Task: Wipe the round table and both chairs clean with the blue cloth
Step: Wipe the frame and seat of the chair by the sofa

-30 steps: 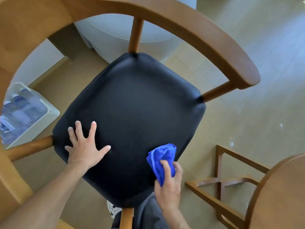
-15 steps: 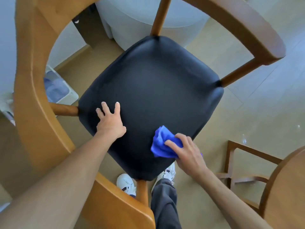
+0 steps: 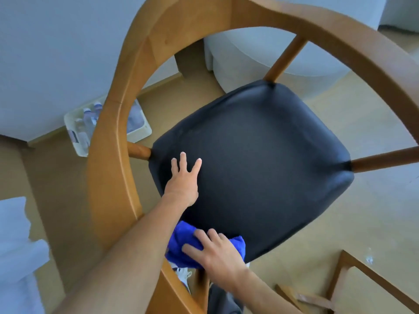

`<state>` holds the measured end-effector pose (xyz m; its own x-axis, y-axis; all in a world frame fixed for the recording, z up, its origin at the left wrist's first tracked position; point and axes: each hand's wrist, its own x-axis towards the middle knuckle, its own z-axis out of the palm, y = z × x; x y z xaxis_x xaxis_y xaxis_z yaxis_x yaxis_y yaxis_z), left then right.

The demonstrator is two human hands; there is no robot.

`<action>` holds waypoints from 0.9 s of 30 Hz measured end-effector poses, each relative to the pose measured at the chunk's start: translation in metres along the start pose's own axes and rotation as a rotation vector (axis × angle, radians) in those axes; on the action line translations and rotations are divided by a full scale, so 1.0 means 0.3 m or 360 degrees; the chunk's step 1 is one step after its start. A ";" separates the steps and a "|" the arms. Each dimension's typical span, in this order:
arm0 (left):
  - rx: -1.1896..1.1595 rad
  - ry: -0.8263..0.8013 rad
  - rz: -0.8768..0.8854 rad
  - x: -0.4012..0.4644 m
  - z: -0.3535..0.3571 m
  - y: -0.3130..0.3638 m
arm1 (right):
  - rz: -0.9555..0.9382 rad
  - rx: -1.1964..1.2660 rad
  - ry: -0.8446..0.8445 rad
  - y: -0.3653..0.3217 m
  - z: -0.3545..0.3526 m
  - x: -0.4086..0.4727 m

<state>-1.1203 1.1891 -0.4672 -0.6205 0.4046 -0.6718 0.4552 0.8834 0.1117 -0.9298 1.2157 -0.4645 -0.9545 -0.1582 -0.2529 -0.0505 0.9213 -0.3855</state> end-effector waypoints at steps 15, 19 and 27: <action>-0.0130 0.0062 -0.0136 -0.021 0.142 0.072 | 0.1763 0.0433 0.0837 0.714 -0.383 0.367; -0.0125 0.0025 -0.0139 -0.014 0.151 0.075 | 0.1158 0.0393 0.0654 0.455 -0.329 0.651; -0.0056 -0.0119 -0.0132 -0.005 0.146 0.065 | -0.0136 0.0019 -0.0036 0.234 -0.269 0.836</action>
<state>-1.0825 1.1953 -0.4960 -0.6051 0.3121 -0.7324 0.3805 0.9214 0.0783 -1.1966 1.2695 -0.4833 -0.9399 -0.2441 -0.2388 -0.1277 0.8998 -0.4173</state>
